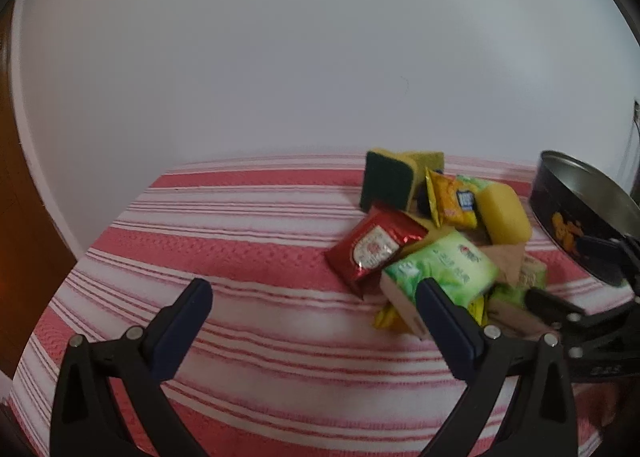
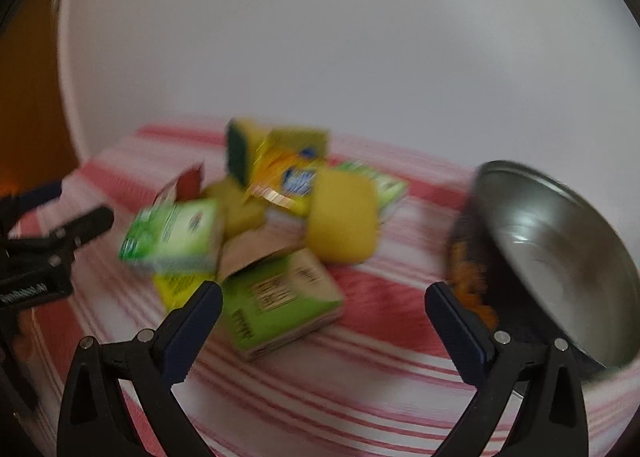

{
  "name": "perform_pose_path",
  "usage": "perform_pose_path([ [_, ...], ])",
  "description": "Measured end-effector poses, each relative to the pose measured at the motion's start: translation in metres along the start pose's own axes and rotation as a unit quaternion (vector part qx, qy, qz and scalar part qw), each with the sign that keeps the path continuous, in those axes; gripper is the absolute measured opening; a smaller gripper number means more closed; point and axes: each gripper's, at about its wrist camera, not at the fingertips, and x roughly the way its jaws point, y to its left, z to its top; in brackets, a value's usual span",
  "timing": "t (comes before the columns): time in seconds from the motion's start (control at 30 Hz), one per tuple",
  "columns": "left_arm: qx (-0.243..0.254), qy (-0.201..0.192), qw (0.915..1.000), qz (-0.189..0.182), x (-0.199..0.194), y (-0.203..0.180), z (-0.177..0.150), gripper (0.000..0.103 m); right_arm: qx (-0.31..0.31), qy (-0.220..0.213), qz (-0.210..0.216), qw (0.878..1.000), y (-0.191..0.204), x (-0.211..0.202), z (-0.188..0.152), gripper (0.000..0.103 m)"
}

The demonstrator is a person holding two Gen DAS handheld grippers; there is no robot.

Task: Organize objects
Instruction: 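Grasp a green tissue pack with the right tool while the left grasps another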

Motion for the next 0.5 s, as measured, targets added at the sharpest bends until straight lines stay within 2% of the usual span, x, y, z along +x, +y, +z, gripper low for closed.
perform_pose_path([
  [0.07, 0.000, 0.008, 0.9998, -0.016, 0.002, -0.003, 0.001, 0.103, -0.012, 0.019, 0.010, 1.000, 0.004, 0.010, 0.001, 0.102],
  [0.2, -0.004, 0.020, 0.9989, -0.042, 0.007, -0.011, 0.008, 0.103, -0.032, 0.053, 0.004, 0.998, 0.011, 0.028, 0.004, 0.102],
  [0.27, -0.014, 0.028, 0.9982, -0.050, 0.011, -0.014, 0.011, 0.103, -0.032, 0.066, 0.016, 0.997, 0.012, 0.033, 0.004, 0.092],
  [0.3, -0.021, 0.032, 0.9977, -0.056, 0.013, -0.016, 0.013, 0.103, -0.031, 0.071, 0.024, 0.997, 0.012, 0.033, 0.002, 0.074],
  [0.4, -0.032, 0.042, 0.9964, -0.066, 0.018, -0.027, 0.018, 0.103, -0.025, 0.064, 0.020, 0.997, 0.006, 0.025, -0.002, 0.074],
  [0.5, -0.038, 0.047, 0.9962, -0.063, 0.024, -0.037, 0.022, 0.103, -0.016, 0.032, -0.005, 0.999, -0.004, 0.005, -0.006, 0.074],
])
